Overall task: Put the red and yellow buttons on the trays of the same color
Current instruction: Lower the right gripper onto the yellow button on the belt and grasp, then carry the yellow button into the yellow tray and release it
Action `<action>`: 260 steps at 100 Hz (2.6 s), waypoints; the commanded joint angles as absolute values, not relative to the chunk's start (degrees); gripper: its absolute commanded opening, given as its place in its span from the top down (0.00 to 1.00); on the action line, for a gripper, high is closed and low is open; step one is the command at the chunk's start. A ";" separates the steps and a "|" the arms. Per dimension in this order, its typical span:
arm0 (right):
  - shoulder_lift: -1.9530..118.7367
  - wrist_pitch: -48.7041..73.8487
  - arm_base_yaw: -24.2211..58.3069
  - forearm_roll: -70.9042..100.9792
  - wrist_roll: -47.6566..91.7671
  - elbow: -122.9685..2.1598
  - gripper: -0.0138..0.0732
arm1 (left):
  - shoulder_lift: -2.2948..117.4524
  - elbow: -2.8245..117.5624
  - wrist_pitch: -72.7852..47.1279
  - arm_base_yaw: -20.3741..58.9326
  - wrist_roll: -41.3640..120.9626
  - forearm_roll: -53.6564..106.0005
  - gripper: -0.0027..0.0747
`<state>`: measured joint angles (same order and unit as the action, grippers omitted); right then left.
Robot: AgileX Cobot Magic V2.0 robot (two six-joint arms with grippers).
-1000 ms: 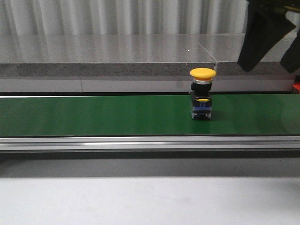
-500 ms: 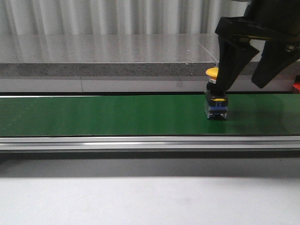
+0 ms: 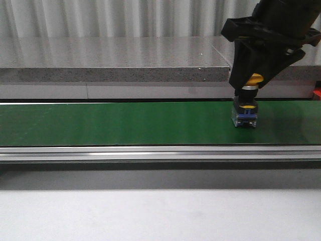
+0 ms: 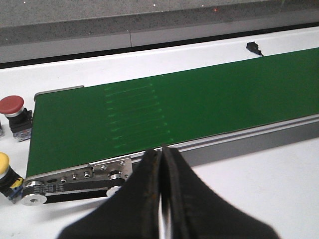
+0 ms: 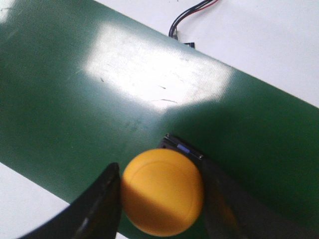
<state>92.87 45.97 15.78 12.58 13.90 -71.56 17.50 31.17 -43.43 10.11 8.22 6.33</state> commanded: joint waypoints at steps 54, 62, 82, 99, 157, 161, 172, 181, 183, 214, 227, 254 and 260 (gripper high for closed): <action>80.69 44.46 1.93 13.58 8.71 -67.66 0.64 | 18.00 32.65 -39.44 10.59 7.80 7.22 0.99; 78.75 44.46 -2.38 13.58 8.71 -65.67 0.64 | 18.00 32.65 -39.44 10.59 7.80 7.22 0.99; 76.59 44.48 -15.39 13.03 8.59 -63.74 0.64 | 18.00 32.65 -39.44 10.59 7.80 7.22 0.99; 76.78 43.74 -24.17 13.03 4.48 -63.74 0.64 | 18.00 32.65 -39.44 10.59 7.80 7.22 0.99; 81.55 35.72 -35.99 13.64 -5.21 -59.13 0.64 | 18.00 32.65 -39.44 10.59 7.80 7.22 0.99; 82.48 35.41 -35.93 13.93 -5.21 -59.13 0.64 | 18.00 32.65 -39.44 10.59 7.80 7.22 0.99; 84.84 34.61 -35.89 13.93 -5.21 -59.13 0.64 | 18.00 32.65 -39.44 10.59 7.80 7.22 0.99; 86.77 33.44 -35.81 14.23 -5.21 -59.13 0.64 | 18.00 32.65 -39.44 10.59 7.80 7.22 0.99; 87.20 33.16 -35.81 14.39 -5.21 -59.13 0.64 | 18.00 32.65 -39.44 10.59 7.80 7.22 0.99; 91.30 30.70 -35.27 15.63 -4.58 -59.13 0.59 | 18.00 32.65 -39.44 10.59 7.80 7.22 0.99; 91.30 30.44 -35.25 15.63 -3.19 -59.13 0.36 | 18.00 32.65 -39.44 10.59 7.80 7.22 0.99; 90.94 30.28 -35.25 14.08 -3.13 -59.13 0.21 | 18.00 32.65 -39.44 10.59 7.80 7.22 0.99; 90.44 30.28 -35.25 13.69 -3.13 -59.13 0.21 | 18.00 32.65 -39.44 10.59 7.80 7.22 0.99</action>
